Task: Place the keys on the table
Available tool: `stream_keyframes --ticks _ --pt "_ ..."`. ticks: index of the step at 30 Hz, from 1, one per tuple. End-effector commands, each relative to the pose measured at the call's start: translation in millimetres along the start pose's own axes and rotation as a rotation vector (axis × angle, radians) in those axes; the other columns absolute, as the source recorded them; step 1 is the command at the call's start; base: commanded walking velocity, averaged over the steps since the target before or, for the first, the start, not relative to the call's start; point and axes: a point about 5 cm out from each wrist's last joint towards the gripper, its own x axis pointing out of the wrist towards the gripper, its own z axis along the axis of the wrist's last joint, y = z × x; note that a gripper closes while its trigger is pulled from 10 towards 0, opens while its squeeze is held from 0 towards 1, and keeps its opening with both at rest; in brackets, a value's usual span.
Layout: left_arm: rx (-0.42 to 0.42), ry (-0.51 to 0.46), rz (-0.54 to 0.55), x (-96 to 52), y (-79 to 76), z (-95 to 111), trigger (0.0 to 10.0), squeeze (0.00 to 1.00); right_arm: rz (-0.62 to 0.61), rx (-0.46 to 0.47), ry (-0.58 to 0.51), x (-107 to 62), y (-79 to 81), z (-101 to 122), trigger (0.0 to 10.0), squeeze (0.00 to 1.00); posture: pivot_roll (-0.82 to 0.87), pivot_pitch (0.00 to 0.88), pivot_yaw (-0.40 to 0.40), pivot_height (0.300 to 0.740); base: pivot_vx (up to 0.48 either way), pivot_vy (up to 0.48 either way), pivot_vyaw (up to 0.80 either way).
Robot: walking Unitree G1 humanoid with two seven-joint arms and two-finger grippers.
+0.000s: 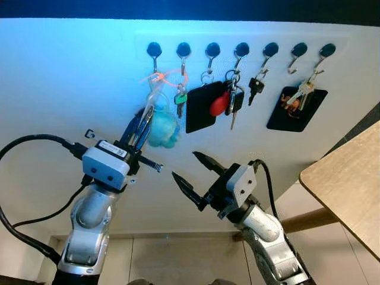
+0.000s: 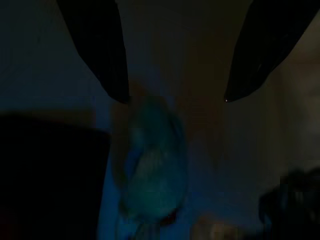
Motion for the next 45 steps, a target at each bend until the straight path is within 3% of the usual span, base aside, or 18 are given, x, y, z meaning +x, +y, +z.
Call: stream_keyframes --ticks 1,11,26,36,39,45 --pt "-0.002 -0.001 -0.027 0.4 -1.3 -1 0.0 0.00 -0.009 0.010 -0.017 -0.2 -2.7 6 10.0 0.00 0.03 0.086 -0.011 0.740 0.000 0.000 0.00" --pt "-0.020 -0.054 -0.074 5.4 -4.8 8 0.0 0.00 -0.028 0.000 -0.016 1.5 -6.8 13 10.0 0.00 0.03 0.095 -0.010 0.740 0.000 0.000 0.00" --pt "-0.010 -0.144 -0.112 26.1 -3.6 23 0.0 0.00 -0.032 -0.008 -0.013 5.5 -7.3 18 10.0 0.00 0.03 0.092 -0.011 0.740 0.000 0.000 0.00" --pt "-0.027 -0.141 -0.211 36.6 -12.1 23 0.0 0.00 -0.026 -0.012 -0.003 6.4 -5.7 17 10.0 0.00 0.03 0.092 -0.005 0.740 0.000 0.000 0.00" --pt "-0.020 -0.103 -0.284 38.5 -17.3 20 0.0 0.00 -0.024 -0.016 0.003 6.2 -4.5 17 10.0 0.00 0.03 0.091 -0.004 0.740 0.000 0.000 0.00" --pt "0.007 -0.025 -0.268 39.9 -13.6 10 0.0 0.00 -0.022 -0.028 0.023 4.6 -4.3 14 10.0 0.00 0.03 0.091 -0.001 0.740 0.000 0.000 0.00"
